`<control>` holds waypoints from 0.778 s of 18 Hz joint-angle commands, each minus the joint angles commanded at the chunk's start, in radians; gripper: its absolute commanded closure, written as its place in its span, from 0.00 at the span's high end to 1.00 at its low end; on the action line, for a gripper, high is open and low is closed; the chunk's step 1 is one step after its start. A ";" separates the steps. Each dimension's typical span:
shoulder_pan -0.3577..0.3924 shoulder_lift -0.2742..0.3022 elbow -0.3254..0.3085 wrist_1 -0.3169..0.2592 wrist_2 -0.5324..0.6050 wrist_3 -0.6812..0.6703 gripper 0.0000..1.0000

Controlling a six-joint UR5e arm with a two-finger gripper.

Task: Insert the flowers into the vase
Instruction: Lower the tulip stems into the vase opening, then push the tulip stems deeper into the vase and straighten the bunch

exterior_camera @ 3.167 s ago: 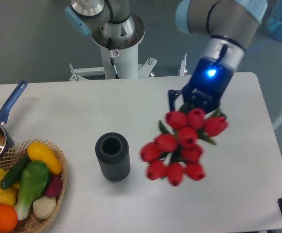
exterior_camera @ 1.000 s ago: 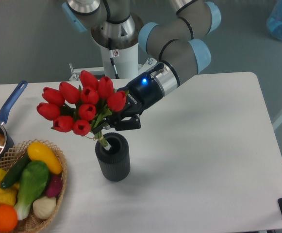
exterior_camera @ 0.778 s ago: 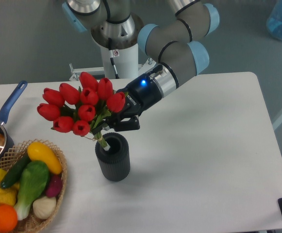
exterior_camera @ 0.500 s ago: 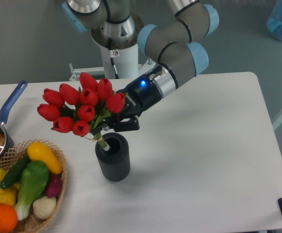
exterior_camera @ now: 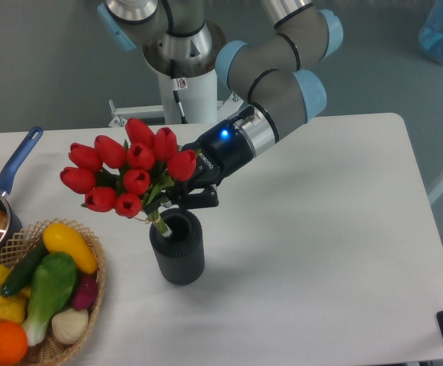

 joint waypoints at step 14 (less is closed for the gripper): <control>0.000 -0.041 -0.029 -0.002 -0.006 0.075 0.05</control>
